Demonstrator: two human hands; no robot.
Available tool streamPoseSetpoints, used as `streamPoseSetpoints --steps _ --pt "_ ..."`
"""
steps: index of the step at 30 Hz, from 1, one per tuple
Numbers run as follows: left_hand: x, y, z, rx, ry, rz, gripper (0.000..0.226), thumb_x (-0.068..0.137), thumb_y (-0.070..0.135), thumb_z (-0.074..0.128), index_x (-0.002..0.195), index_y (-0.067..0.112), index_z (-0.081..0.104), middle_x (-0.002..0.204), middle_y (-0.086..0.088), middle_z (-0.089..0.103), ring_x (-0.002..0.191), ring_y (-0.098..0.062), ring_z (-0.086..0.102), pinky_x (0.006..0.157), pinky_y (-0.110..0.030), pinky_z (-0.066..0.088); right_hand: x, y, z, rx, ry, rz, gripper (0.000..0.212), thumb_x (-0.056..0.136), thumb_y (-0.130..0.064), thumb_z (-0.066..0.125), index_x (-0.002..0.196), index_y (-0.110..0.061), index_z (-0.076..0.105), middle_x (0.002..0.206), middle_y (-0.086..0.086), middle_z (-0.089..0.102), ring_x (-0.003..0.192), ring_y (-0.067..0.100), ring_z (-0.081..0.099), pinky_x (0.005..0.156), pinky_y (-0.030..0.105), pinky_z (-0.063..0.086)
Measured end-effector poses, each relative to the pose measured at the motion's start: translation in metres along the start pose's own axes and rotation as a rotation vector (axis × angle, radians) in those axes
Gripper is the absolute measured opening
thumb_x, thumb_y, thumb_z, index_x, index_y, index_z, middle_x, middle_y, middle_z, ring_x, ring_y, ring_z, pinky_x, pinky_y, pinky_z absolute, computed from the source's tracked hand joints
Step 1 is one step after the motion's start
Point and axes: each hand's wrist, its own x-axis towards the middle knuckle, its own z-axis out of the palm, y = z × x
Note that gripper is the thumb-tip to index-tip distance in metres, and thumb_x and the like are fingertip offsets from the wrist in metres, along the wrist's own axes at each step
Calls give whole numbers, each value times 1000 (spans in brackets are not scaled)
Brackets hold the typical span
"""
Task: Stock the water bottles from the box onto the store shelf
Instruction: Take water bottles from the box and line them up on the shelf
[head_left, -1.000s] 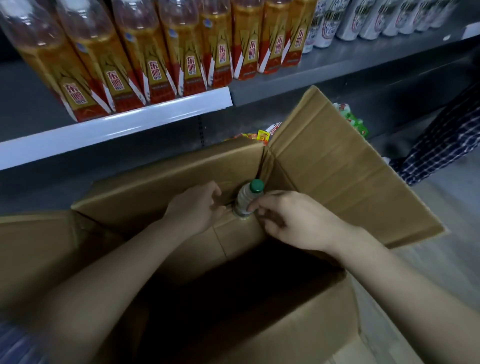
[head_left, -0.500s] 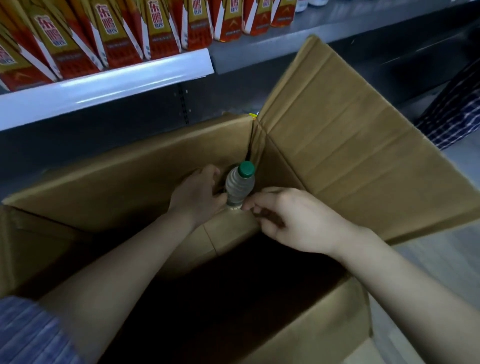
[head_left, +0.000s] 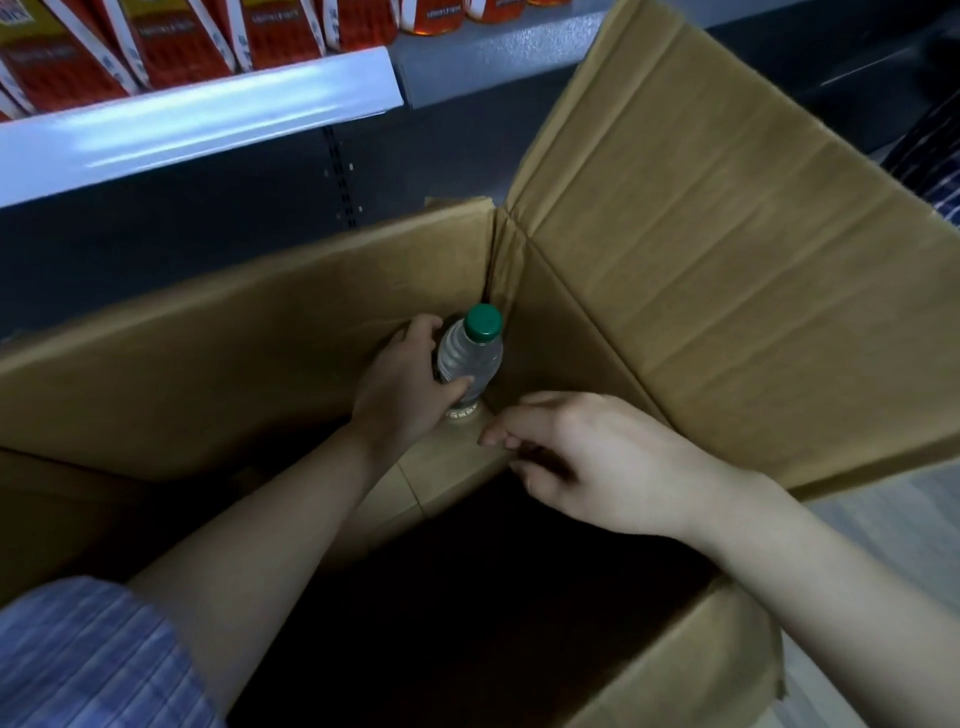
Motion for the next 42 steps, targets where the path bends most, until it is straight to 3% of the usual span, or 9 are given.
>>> streamPoseSetpoints --steps 6,12,16,22,28,42 --pt "10 1 12 -14 32 13 66 72 27 76 129 20 43 127 -1 55 112 -20 55 84 -32 43 2 6 4 -20 -4 -5 33 84 -20 56 117 -24 58 111 -7 61 102 14 59 85 26 46" --pt "15 4 17 21 48 52 60 72 26 76 123 20 46 123 -2 57 113 -22 54 80 -27 37 4 11 7 -23 -9 6 33 84 -20 55 117 -26 57 112 -7 61 103 14 58 86 28 47" --pt "18 6 16 30 8 79 61 72 23 76 124 21 43 122 -1 59 112 -22 55 78 -28 38 6 12 7 -31 -16 7 33 84 -20 55 117 -25 57 113 -7 61 105 14 57 86 25 43" --pt "23 4 20 39 -31 82 64 70 21 78 124 17 43 122 -6 58 113 -26 55 79 -31 40 10 13 6 -34 -18 0 33 83 -20 55 116 -23 57 113 -3 62 105 18 58 87 30 47" --pt "23 2 29 -126 -1 6 69 66 16 81 124 14 44 120 -8 60 112 -26 55 81 -30 37 14 10 4 -29 -23 -8 34 83 -18 55 116 -23 58 113 -4 61 104 16 57 86 28 45" --pt "5 -2 3 -170 -10 7 75 63 28 83 126 20 43 121 -4 59 110 -23 55 89 -34 45 18 -13 -2 -17 -6 -52 34 81 -17 55 115 -21 58 116 -3 62 107 19 58 86 35 49"
